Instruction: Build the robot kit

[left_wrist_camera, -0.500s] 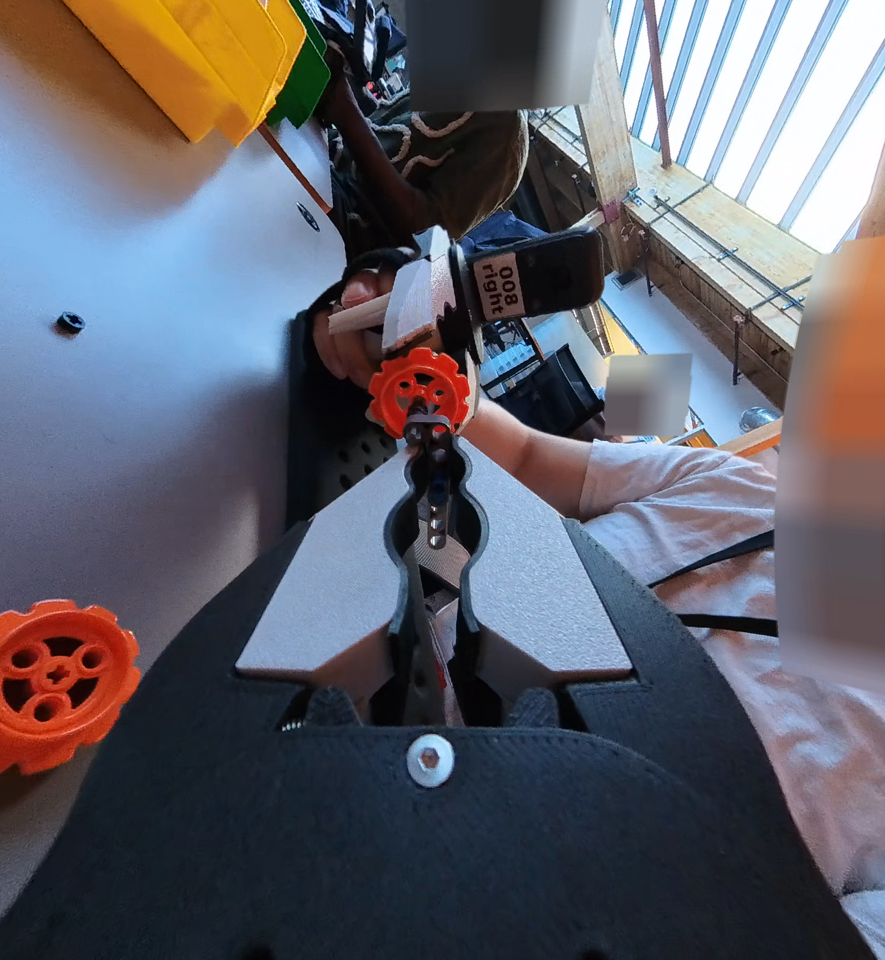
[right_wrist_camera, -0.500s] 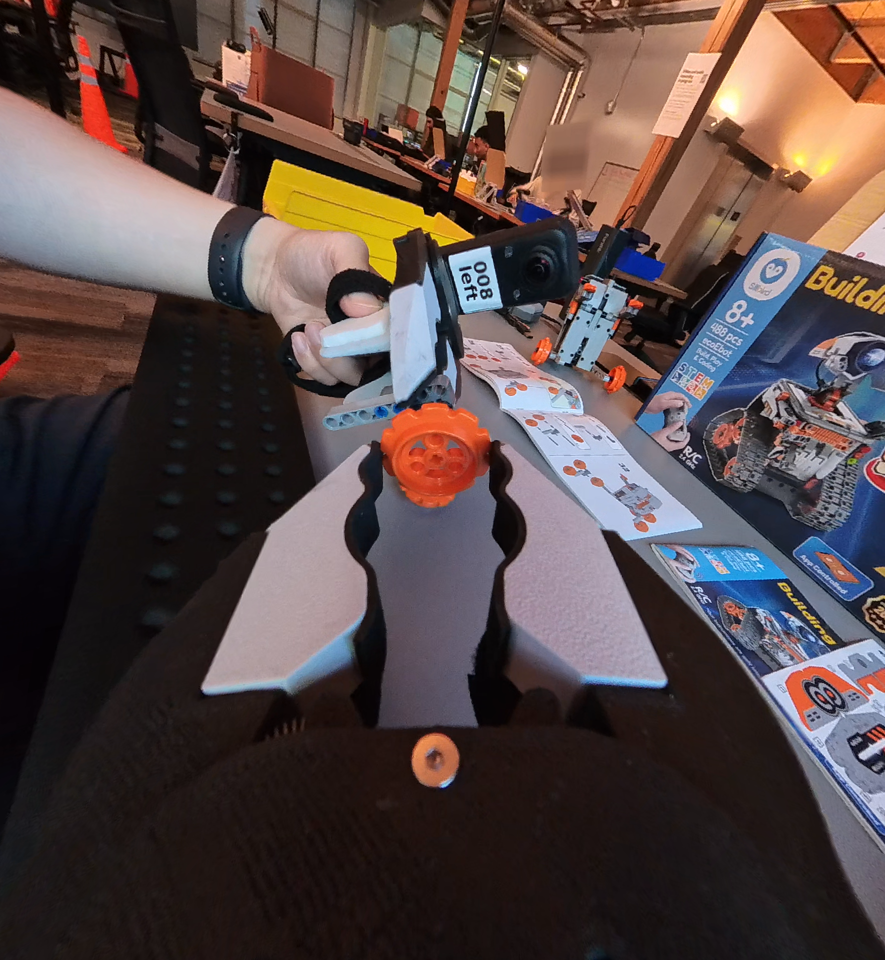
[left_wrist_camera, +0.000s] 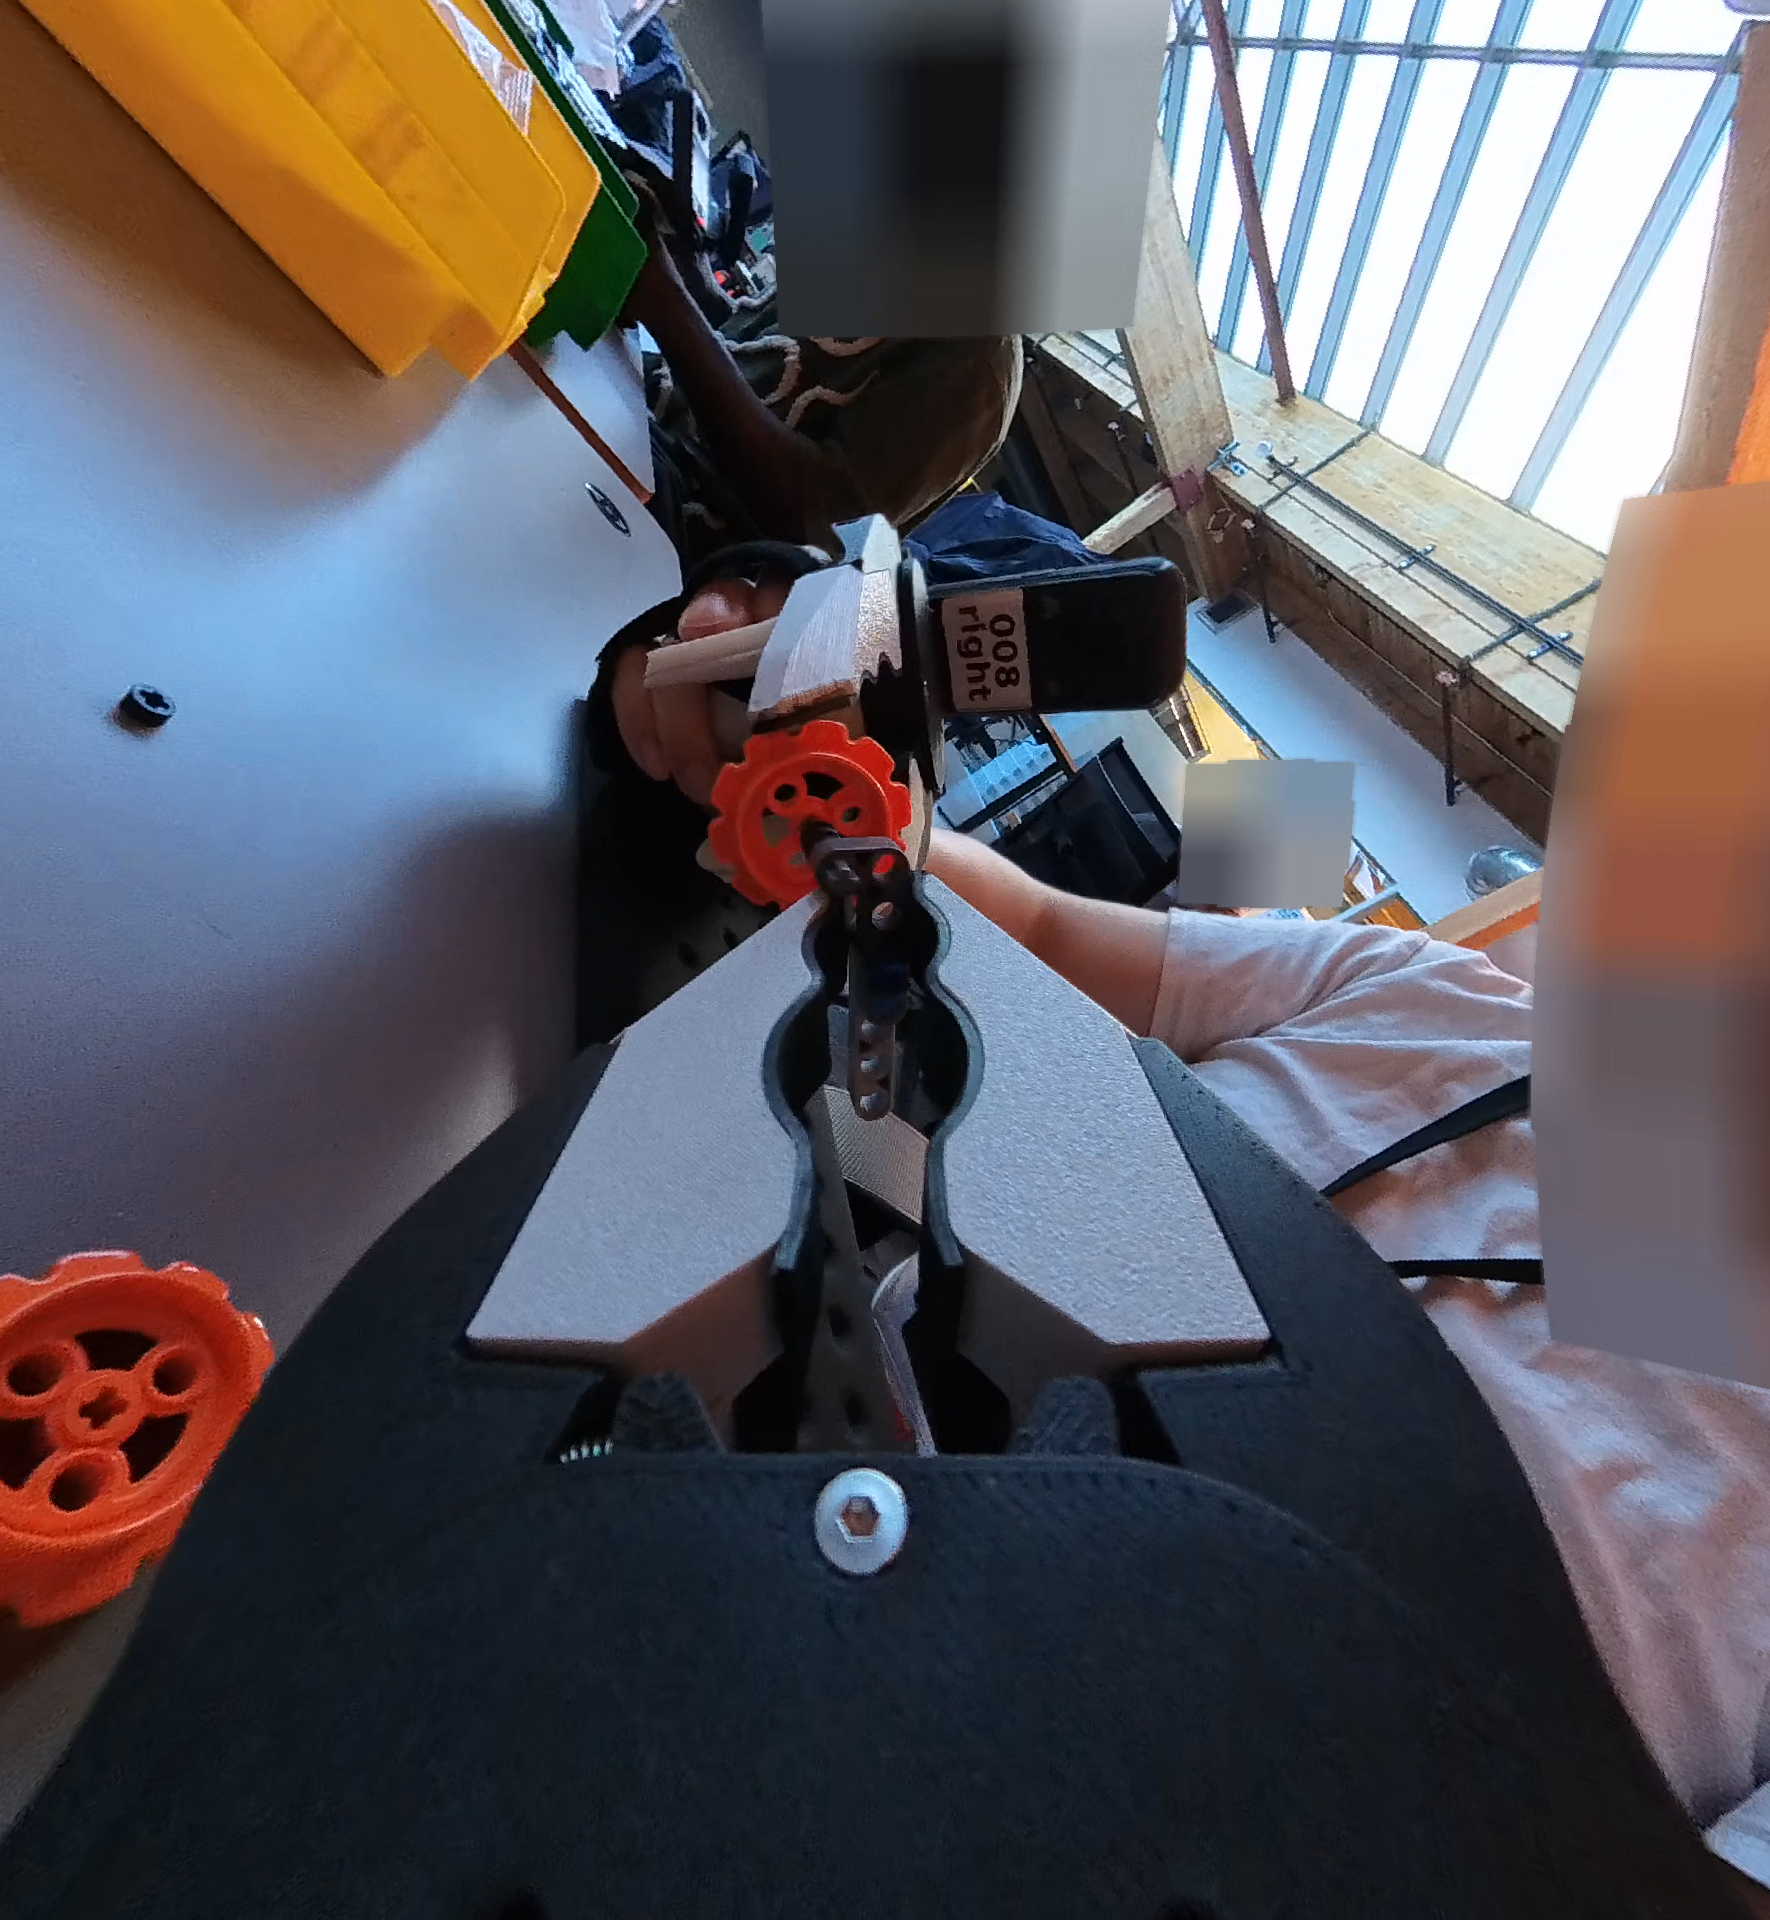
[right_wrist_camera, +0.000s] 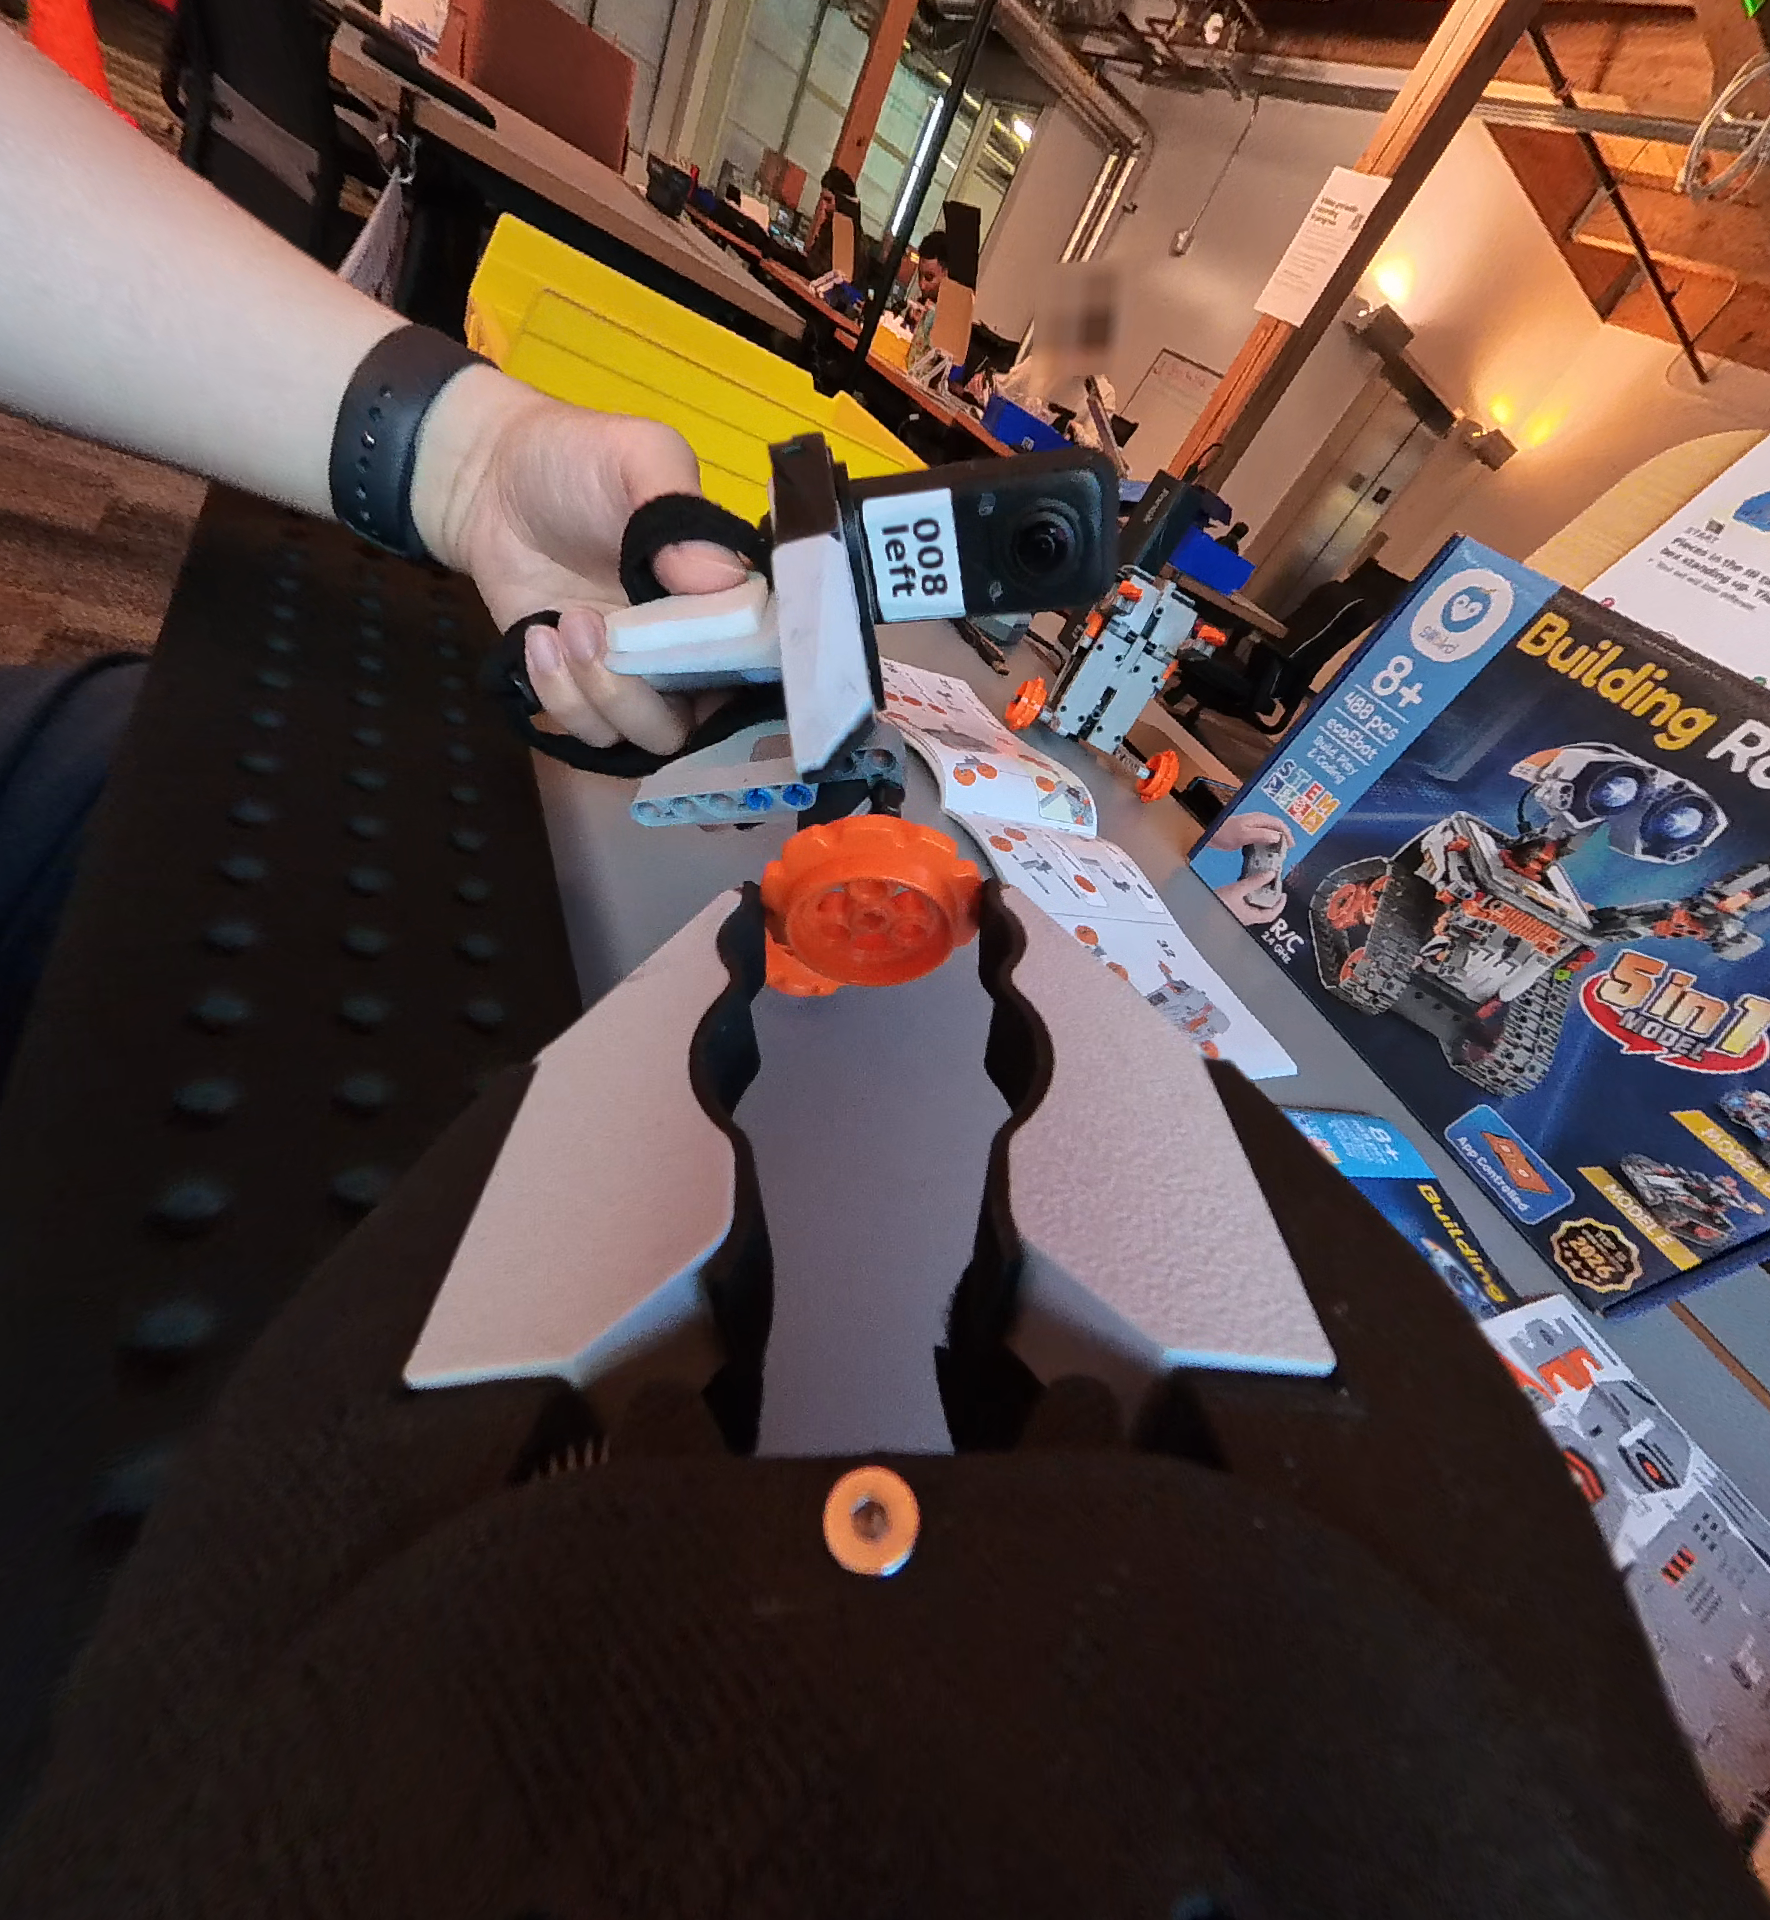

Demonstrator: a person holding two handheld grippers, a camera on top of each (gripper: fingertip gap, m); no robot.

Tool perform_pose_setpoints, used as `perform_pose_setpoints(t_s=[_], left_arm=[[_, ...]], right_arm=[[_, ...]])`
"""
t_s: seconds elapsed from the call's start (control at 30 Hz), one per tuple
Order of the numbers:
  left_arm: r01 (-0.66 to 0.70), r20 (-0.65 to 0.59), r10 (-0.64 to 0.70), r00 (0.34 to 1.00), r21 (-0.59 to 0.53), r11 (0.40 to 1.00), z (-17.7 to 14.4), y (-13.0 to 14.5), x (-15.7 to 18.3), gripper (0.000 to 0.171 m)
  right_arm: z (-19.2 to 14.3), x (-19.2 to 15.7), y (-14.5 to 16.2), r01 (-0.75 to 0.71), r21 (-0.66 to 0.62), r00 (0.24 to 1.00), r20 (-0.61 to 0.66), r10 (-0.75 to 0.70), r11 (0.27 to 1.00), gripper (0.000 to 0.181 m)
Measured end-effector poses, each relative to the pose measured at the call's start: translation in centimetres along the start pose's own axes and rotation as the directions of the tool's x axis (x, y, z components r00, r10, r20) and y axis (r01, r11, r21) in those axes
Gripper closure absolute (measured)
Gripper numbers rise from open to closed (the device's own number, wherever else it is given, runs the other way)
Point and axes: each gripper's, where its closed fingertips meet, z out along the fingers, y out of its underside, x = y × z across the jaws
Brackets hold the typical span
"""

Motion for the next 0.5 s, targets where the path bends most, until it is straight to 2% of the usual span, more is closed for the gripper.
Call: perform_pose_setpoints(t_s=[0.17,0.27,0.4,0.5], left_arm=[[0.016,-0.027,-0.016,1.000,0.009,1.000,-0.1,0.2,-0.1,0.166],[0.082,-0.057,-0.083,0.995,-0.016,0.997,-0.5,0.6,-0.3,0.167],[0.074,-0.027,-0.075,0.997,-0.031,0.997,-1.1,1.0,-1.4,0.167],[0.085,-0.049,-0.085,0.995,0.003,0.996,-1.0,0.8,-1.5,0.167]], right_arm=[[0.0,-0.2,-0.1,0.028,-0.002,1.000,-0.004,-0.028,1.000,0.141],[0.3,-0.7,0.1,0.085,-0.026,0.996,0.000,-0.085,0.996,0.141],[0.9,-0.8,0.9,0.106,-0.093,0.994,-0.004,-0.107,0.990,0.141],[0.8,-0.7,1.0,0.087,-0.097,0.996,-0.016,-0.089,0.991,0.141]])
